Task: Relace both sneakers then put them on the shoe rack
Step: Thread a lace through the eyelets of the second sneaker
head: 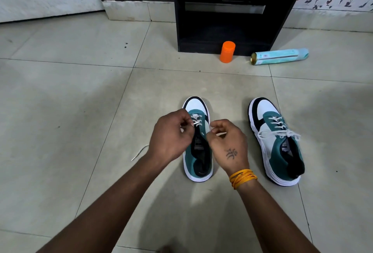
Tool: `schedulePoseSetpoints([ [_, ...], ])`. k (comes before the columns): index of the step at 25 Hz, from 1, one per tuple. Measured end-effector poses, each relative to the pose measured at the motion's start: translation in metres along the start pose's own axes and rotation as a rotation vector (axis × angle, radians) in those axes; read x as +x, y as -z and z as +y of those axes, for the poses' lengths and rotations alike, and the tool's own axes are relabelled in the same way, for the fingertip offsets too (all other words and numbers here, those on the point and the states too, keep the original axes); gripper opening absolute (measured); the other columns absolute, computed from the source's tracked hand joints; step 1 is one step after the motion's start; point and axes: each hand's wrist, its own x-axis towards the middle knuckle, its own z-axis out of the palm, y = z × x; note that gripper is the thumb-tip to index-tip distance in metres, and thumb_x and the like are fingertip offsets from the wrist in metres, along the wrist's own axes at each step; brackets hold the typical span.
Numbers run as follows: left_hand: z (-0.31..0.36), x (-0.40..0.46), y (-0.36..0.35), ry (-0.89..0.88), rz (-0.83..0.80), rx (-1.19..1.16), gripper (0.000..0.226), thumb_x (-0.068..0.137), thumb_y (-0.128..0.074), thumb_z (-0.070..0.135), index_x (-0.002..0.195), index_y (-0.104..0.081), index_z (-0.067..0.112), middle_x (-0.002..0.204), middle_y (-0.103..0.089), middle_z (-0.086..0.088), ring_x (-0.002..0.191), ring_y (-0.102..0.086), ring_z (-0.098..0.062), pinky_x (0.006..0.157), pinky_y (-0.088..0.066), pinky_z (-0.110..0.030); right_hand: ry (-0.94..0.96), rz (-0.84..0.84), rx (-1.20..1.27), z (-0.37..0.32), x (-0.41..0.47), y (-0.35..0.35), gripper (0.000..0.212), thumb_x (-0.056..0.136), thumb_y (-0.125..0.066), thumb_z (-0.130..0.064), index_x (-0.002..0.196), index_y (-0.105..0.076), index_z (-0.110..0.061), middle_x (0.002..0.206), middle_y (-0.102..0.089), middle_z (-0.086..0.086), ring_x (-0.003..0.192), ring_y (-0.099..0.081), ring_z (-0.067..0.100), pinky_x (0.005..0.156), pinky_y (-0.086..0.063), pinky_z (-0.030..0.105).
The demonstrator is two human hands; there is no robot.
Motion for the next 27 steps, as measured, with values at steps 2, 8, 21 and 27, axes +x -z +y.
schedulePoseSetpoints([
  [2,-0.006,-0.005,-0.019,-0.141,0.011,0.197,0.005,0.086,-0.06,0.026,0.088,-0.065,0.024,0.087,-0.064,0.009,0.076,-0.065,-0.015,0.063,-0.051,-0.033,0.032,-0.088,-0.139,0.009,-0.003,-0.005,0.038,0.068,-0.066,-0.039,0.106,-0.069,-0.033,0.099,-0.067,-0.013,0.086,-0.068,0.012,0.082,-0.057,0.037],
  [8,-0.017,-0.004,-0.035,-0.324,0.015,0.5,0.005,0.09,-0.071,0.019,0.093,-0.068,0.017,0.095,-0.062,-0.002,0.067,-0.065,-0.028,0.048,-0.044,-0.032,0.188,-0.017,-0.283,0.023,-0.01,-0.022,0.026,0.084,-0.065,-0.028,0.11,-0.067,-0.029,0.106,-0.064,-0.006,0.087,-0.067,0.02,0.074,-0.055,0.037],
  [21,-0.024,-0.009,-0.044,-0.311,0.168,0.694,0.013,0.084,-0.064,0.022,0.09,-0.068,0.011,0.104,-0.058,-0.01,0.097,-0.052,-0.032,0.075,-0.041,-0.043,0.192,0.004,-0.222,0.026,-0.011,-0.029,0.028,0.086,-0.058,-0.025,0.112,-0.068,-0.025,0.109,-0.064,-0.002,0.093,-0.065,0.024,0.08,-0.055,0.041],
  [27,-0.028,-0.007,-0.054,-0.203,0.177,0.542,0.01,0.086,-0.065,0.018,0.092,-0.071,0.014,0.121,-0.059,-0.007,0.115,-0.051,-0.033,0.083,-0.041,-0.043,0.186,0.014,-0.163,0.028,-0.013,-0.028,0.027,0.087,-0.061,-0.028,0.112,-0.07,-0.027,0.107,-0.064,-0.005,0.089,-0.066,0.019,0.08,-0.056,0.038],
])
